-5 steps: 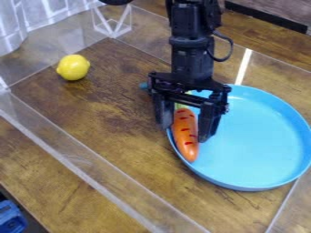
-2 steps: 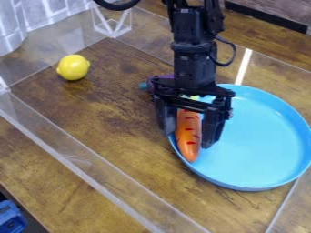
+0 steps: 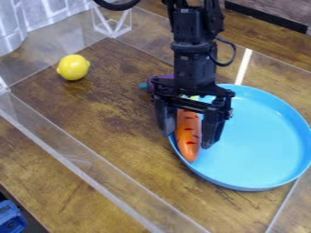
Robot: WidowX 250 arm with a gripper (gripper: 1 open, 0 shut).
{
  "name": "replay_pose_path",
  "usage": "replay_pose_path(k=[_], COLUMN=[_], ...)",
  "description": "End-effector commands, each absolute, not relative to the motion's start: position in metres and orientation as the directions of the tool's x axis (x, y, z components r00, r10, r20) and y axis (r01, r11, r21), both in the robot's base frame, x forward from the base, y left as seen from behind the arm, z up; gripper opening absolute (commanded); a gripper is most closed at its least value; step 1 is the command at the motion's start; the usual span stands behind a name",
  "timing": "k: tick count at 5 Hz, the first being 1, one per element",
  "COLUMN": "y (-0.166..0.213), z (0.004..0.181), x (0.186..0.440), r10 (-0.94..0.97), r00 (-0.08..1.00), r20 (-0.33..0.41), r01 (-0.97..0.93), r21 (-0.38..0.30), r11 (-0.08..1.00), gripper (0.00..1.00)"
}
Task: Remove the carrot from the blue tray and put it on the table
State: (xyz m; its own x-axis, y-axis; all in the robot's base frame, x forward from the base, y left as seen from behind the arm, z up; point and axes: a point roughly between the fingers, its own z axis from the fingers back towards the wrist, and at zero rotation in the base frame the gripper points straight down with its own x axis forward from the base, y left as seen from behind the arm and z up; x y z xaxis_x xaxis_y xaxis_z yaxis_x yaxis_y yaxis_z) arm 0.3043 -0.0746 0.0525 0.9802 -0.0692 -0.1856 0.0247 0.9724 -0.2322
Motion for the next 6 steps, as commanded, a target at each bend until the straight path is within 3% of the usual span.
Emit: replay_pose_path(k=[1,6], y=[-0.073,-0.072], z=[0.080,0.049], x=[0.315,0.324], r10=[-0.063,-0.034], r00=[0.993,0.994], r20=[-0.096,-0.106], r01=[0.038,0.011], r21=[-0.241,-0.216], r11=[0.970,0.976], gripper=[1.00,1.00])
